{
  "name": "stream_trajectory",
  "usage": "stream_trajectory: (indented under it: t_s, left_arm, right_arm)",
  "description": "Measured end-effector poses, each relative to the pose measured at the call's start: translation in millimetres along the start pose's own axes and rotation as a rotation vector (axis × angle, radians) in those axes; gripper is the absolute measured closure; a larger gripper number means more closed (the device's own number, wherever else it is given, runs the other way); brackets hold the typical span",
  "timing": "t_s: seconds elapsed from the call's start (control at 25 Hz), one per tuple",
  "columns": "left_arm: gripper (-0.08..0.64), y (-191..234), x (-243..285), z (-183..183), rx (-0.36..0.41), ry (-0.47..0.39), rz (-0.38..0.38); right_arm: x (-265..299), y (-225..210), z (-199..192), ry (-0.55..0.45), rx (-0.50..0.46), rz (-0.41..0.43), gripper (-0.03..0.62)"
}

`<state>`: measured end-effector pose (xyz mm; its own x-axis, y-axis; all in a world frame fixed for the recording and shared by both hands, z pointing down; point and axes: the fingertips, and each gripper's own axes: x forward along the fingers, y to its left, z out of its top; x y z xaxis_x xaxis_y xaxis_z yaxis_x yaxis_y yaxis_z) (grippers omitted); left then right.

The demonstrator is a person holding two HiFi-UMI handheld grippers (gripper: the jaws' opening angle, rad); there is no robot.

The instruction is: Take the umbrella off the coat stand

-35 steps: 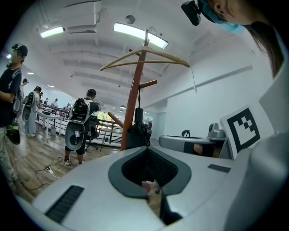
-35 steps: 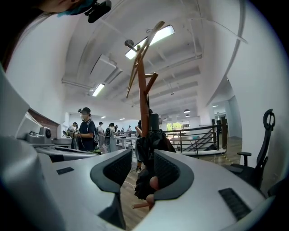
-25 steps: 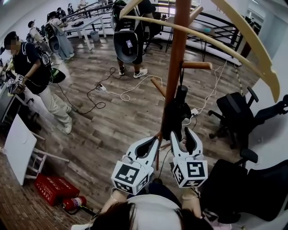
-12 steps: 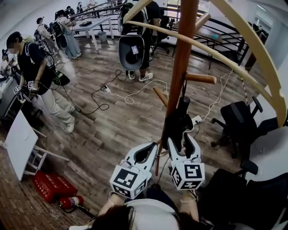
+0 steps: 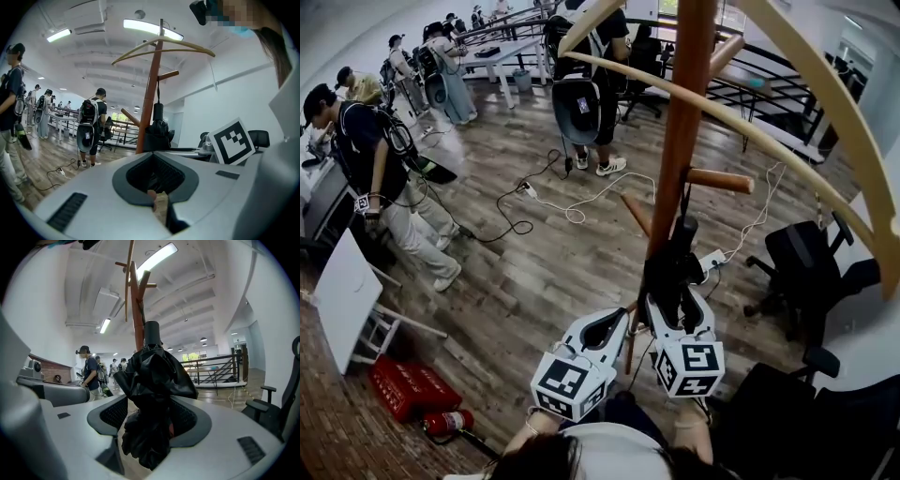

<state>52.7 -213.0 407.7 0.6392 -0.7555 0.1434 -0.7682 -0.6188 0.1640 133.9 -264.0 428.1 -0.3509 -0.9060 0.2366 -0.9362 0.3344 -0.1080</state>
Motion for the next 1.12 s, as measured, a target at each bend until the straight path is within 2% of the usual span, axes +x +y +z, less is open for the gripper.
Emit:
stream_trajectory:
  t_s: [0.36,0.72,1.12]
  left_arm:
    - [0.551,9.6,2.8,-7.7,-0.005,0.014,0.027]
    - [0.551,18.8,3.2,-3.7,-0.007,0.013,0.048]
    - [0.551,22.0,1.6,-0.8,-0.001,0.011,0.059]
  right_arm:
    - [14.3,-3.0,-5.9,0.031,-0.002,0.016,0.311]
    - [25.8,-12.6,-3.4,0.035,0.000,-0.016,0.313]
    - [23.7,-16.5,-1.4,0.011,0.007,-0.026,0.350]
